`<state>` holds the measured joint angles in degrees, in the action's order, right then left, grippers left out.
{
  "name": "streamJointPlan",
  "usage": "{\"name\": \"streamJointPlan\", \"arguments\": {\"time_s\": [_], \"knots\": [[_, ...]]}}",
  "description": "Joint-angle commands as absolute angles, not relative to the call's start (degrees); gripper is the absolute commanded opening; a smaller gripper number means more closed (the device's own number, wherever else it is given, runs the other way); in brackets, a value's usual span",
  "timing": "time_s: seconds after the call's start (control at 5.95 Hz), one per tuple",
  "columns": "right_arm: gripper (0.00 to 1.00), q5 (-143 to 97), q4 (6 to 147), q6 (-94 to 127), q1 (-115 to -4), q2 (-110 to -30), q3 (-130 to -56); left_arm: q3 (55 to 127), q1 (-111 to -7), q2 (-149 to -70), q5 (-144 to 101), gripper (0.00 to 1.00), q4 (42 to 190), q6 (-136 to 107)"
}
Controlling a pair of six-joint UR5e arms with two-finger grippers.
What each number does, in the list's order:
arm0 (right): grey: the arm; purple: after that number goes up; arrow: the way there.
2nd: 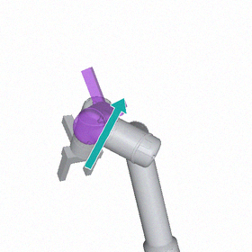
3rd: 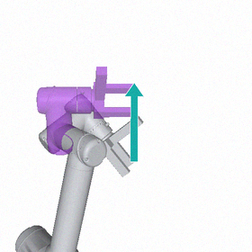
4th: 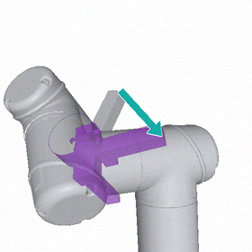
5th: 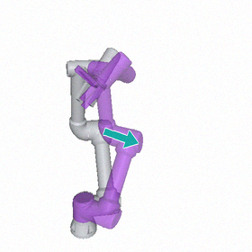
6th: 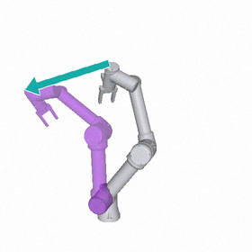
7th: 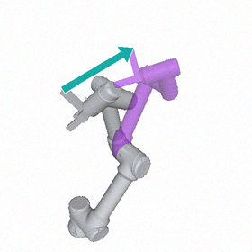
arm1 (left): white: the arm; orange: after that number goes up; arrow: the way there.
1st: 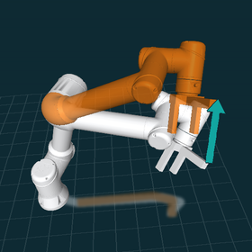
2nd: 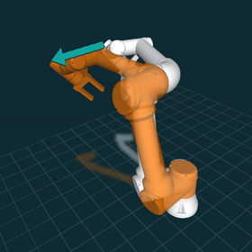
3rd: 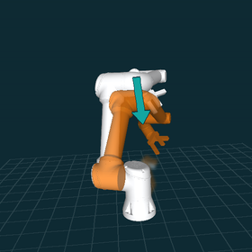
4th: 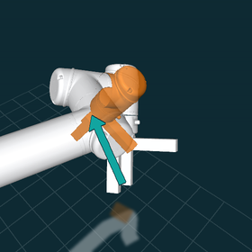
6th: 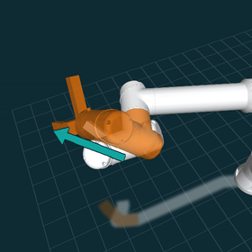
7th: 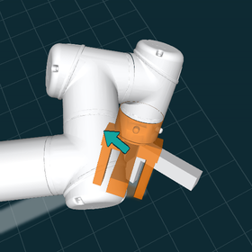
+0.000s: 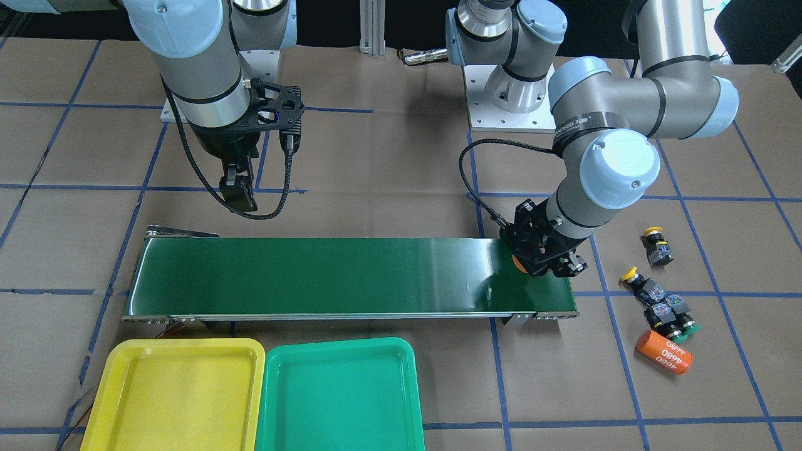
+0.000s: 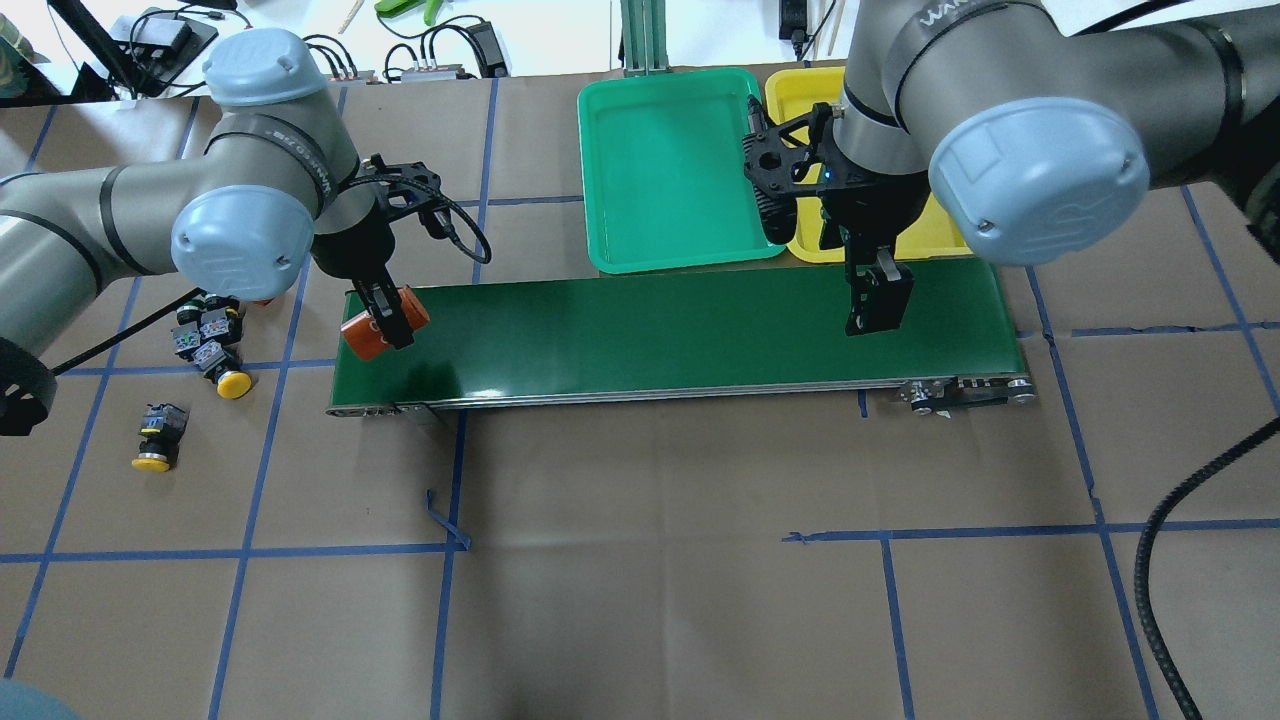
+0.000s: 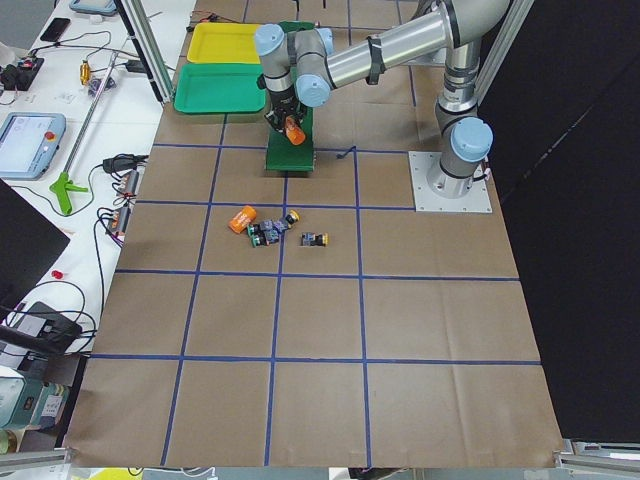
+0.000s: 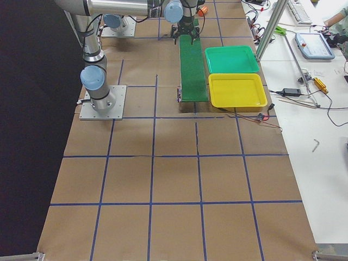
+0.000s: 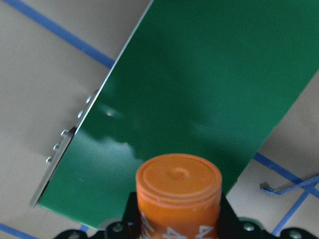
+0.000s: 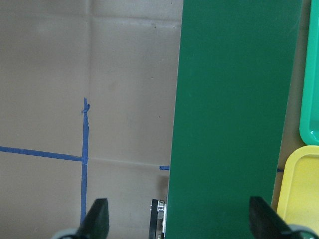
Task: Sort buttons by color to trays
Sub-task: 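Place the orange cylinder on the conveyor belt and open the left gripper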
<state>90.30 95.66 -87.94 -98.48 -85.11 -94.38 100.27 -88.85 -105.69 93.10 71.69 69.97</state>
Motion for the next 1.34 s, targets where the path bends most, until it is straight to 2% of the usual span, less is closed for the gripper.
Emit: {"name": "streamJointPlan", "arguments": {"time_s": [0.0, 0.17, 0.34, 0.5, 0.67, 0.84, 1.18], "knots": [[1.00, 90.3, 97.0, -88.3, -98.5, -85.2, -96.0, 101.0, -92.2, -105.5, 93.3, 0.01, 67.2, 84.1], [1.00, 90.2, 97.0, -87.7, -98.5, -85.4, -96.0, 101.3, -93.0, -107.3, 93.4, 0.04, 66.3, 85.2], [1.00, 90.2, 97.0, -86.7, -98.5, -85.9, -96.0, 101.5, -93.1, -107.1, 93.3, 0.28, 66.3, 85.2], [1.00, 90.1, 97.0, -85.2, -98.5, -85.9, -96.0, 102.1, -93.1, -107.7, 93.1, 0.59, 66.4, 85.1], [1.00, 90.1, 97.0, -85.2, -98.5, -85.9, -96.0, 102.7, -93.0, -107.1, 92.9, 0.76, 66.3, 84.9], [1.00, 90.1, 97.0, -85.2, -98.5, -85.9, -96.0, 102.7, -92.8, -107.0, 92.7, 0.97, 66.1, 84.6], [1.00, 90.2, 97.2, -85.1, -98.4, -85.4, -96.0, 102.8, -88.1, -103.6, 92.8, 0.99, 66.9, 84.1]]}}
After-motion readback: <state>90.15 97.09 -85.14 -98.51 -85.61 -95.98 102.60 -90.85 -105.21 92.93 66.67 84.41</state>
